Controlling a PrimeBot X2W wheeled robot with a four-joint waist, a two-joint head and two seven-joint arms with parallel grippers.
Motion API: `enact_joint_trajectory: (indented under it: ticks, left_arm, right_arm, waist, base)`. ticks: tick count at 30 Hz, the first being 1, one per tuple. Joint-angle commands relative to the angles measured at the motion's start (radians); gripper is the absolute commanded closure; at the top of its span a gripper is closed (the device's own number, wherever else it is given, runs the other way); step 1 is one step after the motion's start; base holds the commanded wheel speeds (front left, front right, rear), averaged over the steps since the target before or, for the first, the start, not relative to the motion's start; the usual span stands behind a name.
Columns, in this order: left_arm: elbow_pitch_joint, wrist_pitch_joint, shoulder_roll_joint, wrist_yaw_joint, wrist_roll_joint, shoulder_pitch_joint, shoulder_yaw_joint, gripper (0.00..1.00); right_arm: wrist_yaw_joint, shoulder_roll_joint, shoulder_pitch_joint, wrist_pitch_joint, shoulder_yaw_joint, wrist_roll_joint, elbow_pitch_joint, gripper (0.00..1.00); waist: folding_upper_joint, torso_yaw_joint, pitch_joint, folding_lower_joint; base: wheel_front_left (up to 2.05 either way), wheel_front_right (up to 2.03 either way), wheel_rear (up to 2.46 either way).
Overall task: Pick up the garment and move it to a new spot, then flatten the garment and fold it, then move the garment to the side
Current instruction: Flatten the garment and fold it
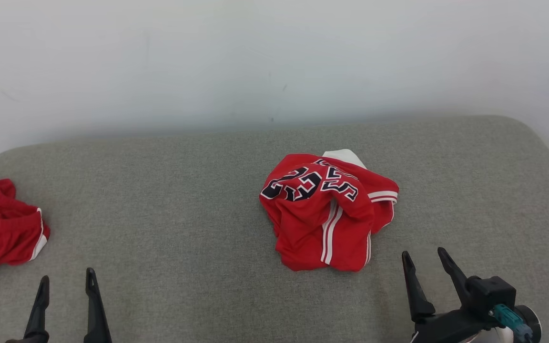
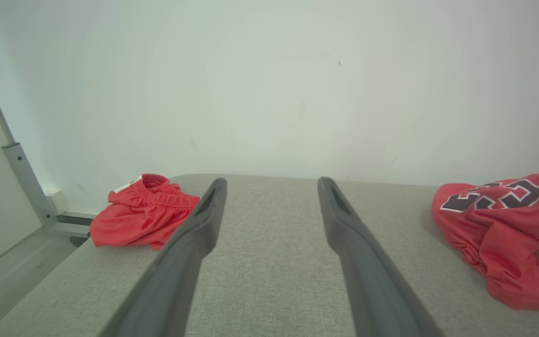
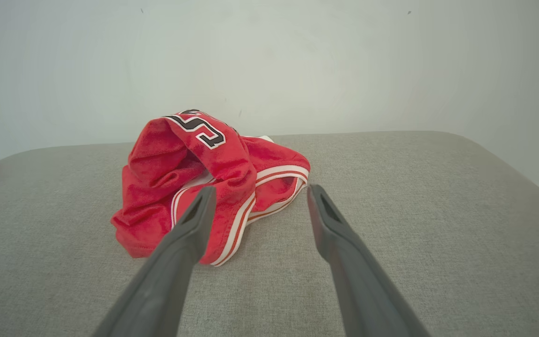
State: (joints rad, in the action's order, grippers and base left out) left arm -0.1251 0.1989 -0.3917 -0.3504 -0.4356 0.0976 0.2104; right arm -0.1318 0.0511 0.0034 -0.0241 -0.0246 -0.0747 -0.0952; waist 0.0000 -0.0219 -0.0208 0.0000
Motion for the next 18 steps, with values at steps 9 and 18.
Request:
enact_joint_trajectory:
  ticks: [9,18]
  left_arm:
    - [0.044,0.020,0.022,0.027,0.010,-0.067,0.037,0.00]
    - [0.071,0.030,0.046,0.043,0.016,-0.110,0.070,0.00]
  right_arm:
    - [0.002,-0.002,-0.130,-0.021,0.028,0.027,-0.205,0.00]
    - [0.002,-0.002,-0.285,-0.062,0.015,0.056,-0.496,0.00]
  waist:
    - [0.0000,0.052,0.023,0.0000]
    - [0.0000,0.118,0.059,0.0000]
  base:
    - [0.00,0.00,0.00]
    - [0.00,0.00,0.00]
